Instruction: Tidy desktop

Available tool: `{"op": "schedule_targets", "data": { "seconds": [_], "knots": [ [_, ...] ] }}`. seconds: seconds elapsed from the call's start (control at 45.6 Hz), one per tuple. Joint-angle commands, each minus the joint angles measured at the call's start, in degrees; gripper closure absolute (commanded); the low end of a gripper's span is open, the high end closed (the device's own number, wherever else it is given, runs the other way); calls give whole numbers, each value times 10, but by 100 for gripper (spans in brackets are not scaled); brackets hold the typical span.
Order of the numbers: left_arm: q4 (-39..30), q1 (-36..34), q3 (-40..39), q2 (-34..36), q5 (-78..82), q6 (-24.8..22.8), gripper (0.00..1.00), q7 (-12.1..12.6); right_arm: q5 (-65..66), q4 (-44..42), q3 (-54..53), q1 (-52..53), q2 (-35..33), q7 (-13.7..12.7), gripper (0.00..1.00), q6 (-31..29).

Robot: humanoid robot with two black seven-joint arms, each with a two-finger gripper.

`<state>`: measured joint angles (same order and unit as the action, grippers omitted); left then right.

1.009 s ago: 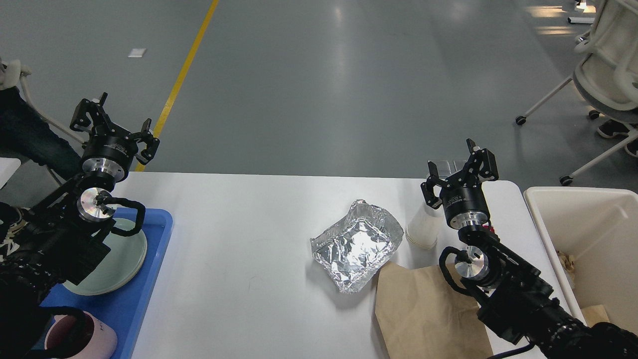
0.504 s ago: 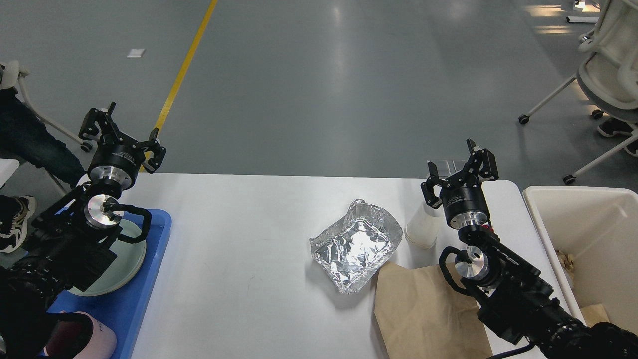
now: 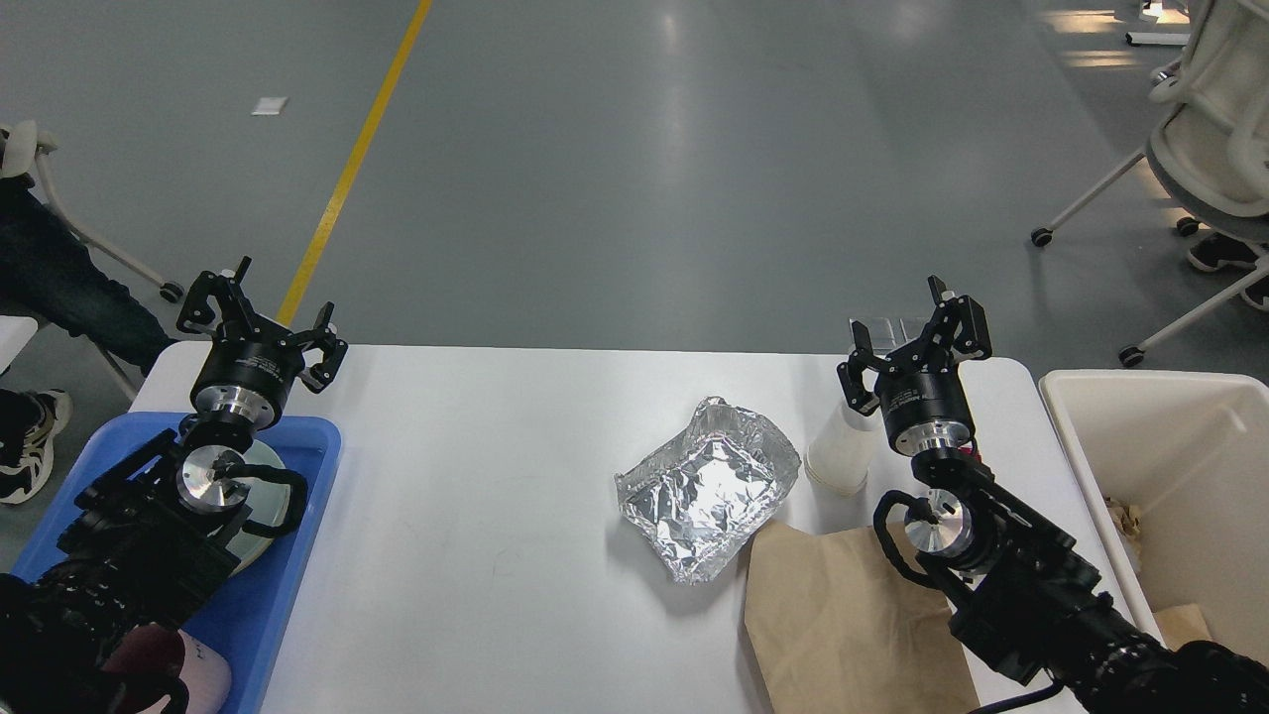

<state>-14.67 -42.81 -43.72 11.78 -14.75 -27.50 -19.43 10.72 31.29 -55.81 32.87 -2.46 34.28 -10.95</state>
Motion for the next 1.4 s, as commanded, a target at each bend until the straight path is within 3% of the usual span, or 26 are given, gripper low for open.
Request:
{"op": "schedule_targets", "data": {
  "seconds": [0.0,1.382],
  "knots": [
    [0,5,0,0,0,-11,4,-16,0,0,0,0,0,0,0,0],
    [0,5,0,0,0,-11,4,-17,0,0,0,0,0,0,0,0]
  ]
}}
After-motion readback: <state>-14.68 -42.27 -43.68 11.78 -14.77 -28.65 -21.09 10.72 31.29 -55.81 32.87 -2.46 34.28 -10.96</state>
